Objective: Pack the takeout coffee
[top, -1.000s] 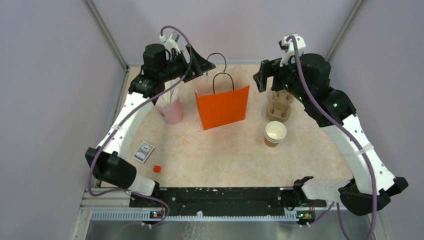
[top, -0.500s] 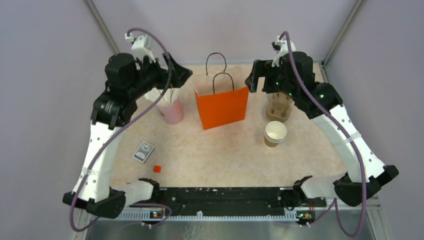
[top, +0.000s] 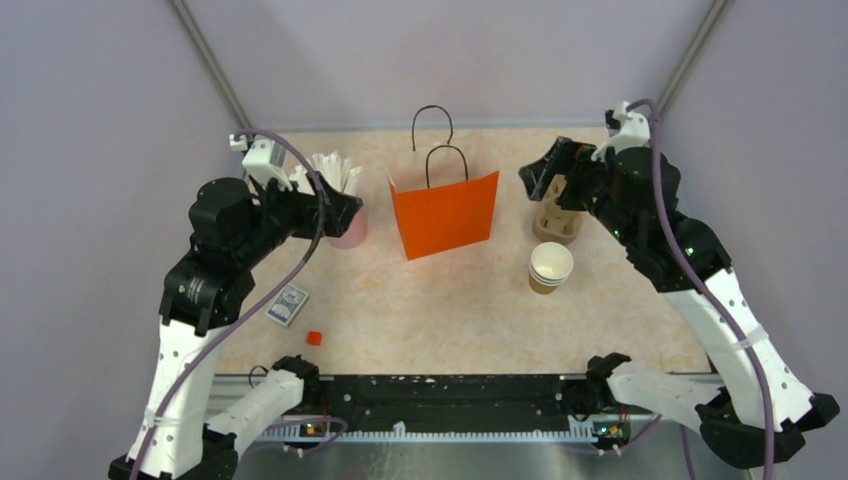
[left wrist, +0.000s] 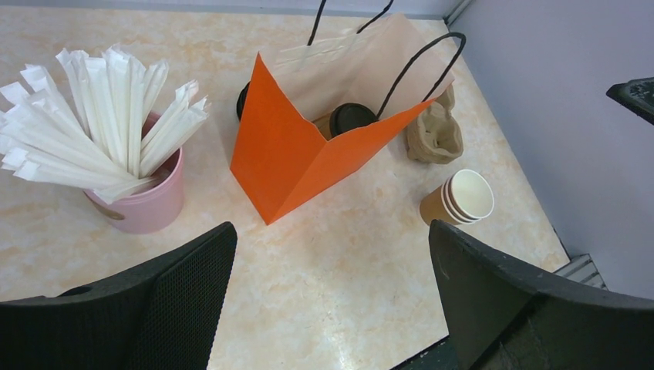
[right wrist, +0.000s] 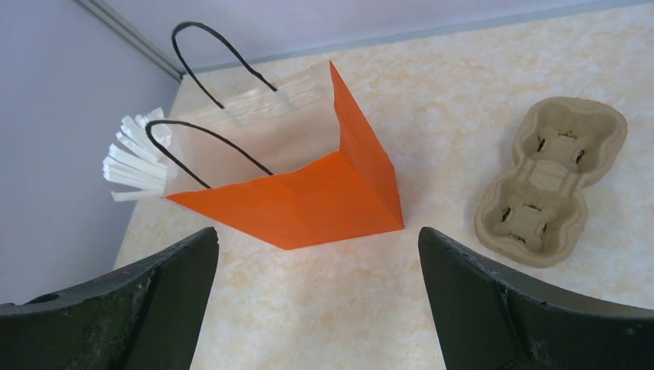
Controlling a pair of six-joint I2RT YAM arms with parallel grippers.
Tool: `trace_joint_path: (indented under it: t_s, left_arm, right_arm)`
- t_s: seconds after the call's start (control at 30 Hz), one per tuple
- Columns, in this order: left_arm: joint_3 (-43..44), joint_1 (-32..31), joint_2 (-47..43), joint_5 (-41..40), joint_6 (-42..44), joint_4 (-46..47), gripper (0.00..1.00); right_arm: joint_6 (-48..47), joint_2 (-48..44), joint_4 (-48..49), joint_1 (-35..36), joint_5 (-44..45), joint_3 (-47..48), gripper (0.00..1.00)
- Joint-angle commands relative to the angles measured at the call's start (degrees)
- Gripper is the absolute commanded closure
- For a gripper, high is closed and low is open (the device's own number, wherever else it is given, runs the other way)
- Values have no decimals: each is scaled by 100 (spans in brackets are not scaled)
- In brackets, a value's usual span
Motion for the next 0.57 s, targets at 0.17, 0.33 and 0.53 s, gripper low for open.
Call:
trace_joint_path:
  t_s: [0.17, 0.33, 0.53]
  left_arm:
    - [-163, 12, -38, 255, -77, 767, 1]
    - [-173, 12, -53, 247, -92, 817, 1]
    - [-223, 12, -147, 60, -77, 816, 1]
  right_arm:
    - [402, -623, 662, -45, 197, -238, 2]
    - [513, -562, 704, -45, 87, -233, 2]
    - [646, -543, 739, -46, 40, -224, 1]
